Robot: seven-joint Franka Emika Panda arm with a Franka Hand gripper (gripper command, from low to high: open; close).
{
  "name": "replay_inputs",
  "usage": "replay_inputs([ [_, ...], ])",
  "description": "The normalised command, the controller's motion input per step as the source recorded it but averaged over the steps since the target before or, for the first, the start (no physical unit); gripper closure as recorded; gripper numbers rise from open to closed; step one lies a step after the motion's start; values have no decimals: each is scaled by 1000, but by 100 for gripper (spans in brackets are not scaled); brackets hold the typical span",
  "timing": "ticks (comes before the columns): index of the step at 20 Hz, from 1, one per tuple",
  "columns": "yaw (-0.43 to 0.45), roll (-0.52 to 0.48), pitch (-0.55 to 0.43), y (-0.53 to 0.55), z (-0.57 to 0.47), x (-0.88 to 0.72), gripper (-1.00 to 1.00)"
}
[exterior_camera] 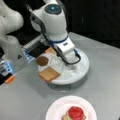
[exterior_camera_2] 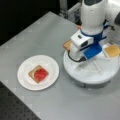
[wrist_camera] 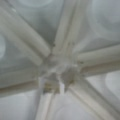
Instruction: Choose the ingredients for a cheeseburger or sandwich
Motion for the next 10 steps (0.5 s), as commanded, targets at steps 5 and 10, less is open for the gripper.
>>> replay_inputs([
  [5,12,-31,216,-130,304,81,-100],
  [10,-446,-124,146,-84,371,13,-100],
])
